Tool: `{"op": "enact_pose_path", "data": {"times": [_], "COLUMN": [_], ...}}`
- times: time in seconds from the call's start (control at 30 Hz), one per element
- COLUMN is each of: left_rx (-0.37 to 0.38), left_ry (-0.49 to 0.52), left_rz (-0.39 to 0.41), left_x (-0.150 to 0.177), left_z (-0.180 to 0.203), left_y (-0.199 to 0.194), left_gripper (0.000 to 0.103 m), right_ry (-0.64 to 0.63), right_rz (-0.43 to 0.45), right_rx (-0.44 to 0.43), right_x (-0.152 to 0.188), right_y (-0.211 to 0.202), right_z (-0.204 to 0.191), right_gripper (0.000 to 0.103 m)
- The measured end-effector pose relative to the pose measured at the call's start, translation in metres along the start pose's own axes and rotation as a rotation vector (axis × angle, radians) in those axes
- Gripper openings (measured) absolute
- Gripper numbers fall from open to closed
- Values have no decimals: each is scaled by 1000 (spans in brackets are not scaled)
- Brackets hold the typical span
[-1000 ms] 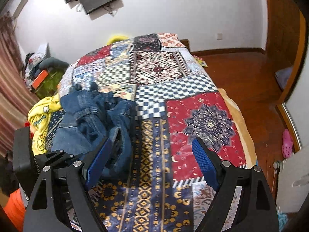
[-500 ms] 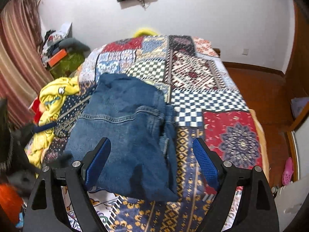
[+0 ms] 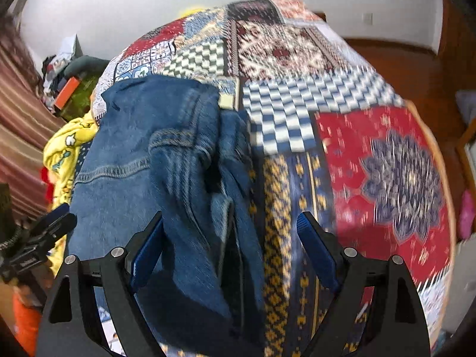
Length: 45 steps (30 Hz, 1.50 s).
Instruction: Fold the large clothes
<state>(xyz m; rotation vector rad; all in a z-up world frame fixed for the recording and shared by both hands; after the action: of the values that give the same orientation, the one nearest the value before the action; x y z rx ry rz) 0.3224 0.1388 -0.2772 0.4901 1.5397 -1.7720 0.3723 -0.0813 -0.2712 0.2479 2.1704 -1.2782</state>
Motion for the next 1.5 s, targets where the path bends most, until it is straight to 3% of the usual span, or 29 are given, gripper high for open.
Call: {"op": "enact_pose_path", "data": {"times": [0.2,0.43,0.6,0.73,0.93,1.03,1.23,1.5], "left_rx": [-20,-125,-184,-183,-76,18,126,274], "left_ry": [37,76,142,180,149,64,-143,-321], "left_rz": [-8,-27,19,84,102,43,-102,-222], "left_x": [14,22,16,-5,-30,-32,-26,-18], "left_z": [-1,-23,-28,-18,6,14,7,10], "left_y": [-19,-37,-53,-64,-52,-28,28,71], "left_gripper": [101,101,101,101,101,101,101,101], "right_ry": [-30,-96,-166,-187,-176,-138,-2,141], "right_rz": [5,-8,-12,20,44,6,-99,-228], "right_rx": [19,66,67,32,-47,-85,-130,-302], "right_x": [25,36,36,23,-1,-7,-16,-17], "right_y": [-22,-43,-51,-56,-38,-16,31,68], "right_z": [6,11,6,-7,-28,-29,-12,-10], "right_gripper": [89,90,90,90,90,90,90,90]}}
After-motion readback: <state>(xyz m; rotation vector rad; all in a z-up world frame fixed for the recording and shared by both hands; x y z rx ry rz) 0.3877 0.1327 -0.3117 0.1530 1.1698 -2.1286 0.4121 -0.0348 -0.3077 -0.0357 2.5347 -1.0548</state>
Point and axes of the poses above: each gripper's, at about its wrist camera, not at the fingertips, and y roughly the way its jaws point, z to its right, x to its underside, the point moved 9 cm from there along y, roughly the way its jaws point, and after that the axes turned 9 degrees about z, right-handed, at the moved point
